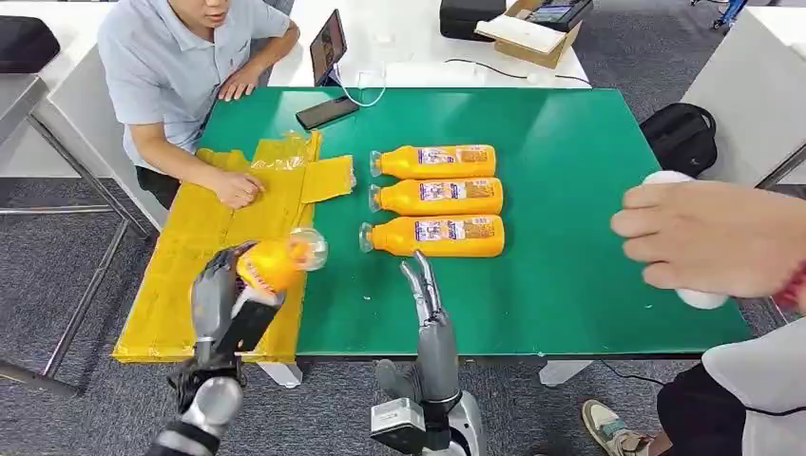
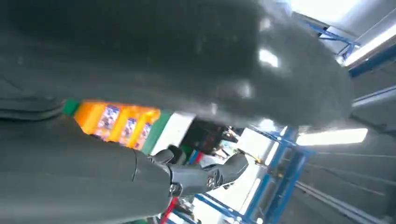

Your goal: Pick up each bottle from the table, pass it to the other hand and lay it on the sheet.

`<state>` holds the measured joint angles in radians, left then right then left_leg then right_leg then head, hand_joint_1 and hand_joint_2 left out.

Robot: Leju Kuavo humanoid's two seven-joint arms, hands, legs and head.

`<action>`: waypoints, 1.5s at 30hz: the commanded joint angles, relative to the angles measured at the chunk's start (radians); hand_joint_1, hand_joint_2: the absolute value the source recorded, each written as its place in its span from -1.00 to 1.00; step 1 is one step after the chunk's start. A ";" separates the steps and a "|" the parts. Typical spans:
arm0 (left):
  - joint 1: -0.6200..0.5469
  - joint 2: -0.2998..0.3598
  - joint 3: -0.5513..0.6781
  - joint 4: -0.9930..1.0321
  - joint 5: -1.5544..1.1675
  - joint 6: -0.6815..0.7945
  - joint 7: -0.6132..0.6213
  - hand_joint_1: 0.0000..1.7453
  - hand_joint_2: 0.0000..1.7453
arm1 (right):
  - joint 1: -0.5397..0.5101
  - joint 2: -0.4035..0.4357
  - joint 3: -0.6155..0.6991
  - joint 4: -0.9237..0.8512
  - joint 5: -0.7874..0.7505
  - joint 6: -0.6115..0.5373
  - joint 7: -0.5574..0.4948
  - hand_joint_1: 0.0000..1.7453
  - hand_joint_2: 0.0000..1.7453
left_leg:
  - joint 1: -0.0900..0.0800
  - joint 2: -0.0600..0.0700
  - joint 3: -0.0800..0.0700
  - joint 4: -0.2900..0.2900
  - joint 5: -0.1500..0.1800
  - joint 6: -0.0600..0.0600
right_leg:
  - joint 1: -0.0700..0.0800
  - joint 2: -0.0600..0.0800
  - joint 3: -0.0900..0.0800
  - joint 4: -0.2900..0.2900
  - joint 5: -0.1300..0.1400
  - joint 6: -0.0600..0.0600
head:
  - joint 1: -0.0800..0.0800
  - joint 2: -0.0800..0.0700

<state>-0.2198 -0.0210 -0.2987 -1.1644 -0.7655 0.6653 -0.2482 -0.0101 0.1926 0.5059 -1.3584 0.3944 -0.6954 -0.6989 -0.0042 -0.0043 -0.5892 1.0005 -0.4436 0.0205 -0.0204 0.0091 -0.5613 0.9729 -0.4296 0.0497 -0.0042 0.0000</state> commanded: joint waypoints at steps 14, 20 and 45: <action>-0.389 0.013 0.030 0.728 -0.146 -0.417 0.119 -1.00 1.00 | -0.071 -0.060 0.192 0.196 -0.140 -0.003 0.001 -1.00 -1.00 | 0.002 0.001 0.005 -0.002 0.001 -0.002 | 0.002 0.000 0.005 -0.001 0.002 -0.005 | 0.000 0.000; -0.302 -0.027 0.111 0.566 0.108 -0.624 -0.108 -1.00 1.00 | -0.078 -0.068 0.218 0.204 -0.171 -0.003 0.001 -1.00 -1.00 | 0.001 0.001 0.007 -0.002 0.001 -0.001 | 0.001 0.000 0.006 -0.001 0.001 -0.004 | 0.000 0.000; 0.279 -0.125 0.090 -0.574 0.800 -0.156 -0.416 -1.00 1.00 | -0.118 -0.001 -0.518 0.317 0.778 -0.003 0.100 -1.00 1.00 | 0.000 0.001 0.000 -0.001 0.000 -0.001 | 0.001 -0.002 0.001 -0.001 0.001 -0.004 | 0.000 0.000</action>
<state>-0.1294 -0.1339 -0.1682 -1.4849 0.0870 0.4566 -0.6108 -0.0343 0.1927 0.3871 -1.2121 0.9800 -0.6962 -0.6940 -0.0046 -0.0061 -0.5917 1.0005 -0.4426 0.0202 -0.0206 0.0061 -0.5626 0.9738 -0.4287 0.0474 -0.0038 0.0000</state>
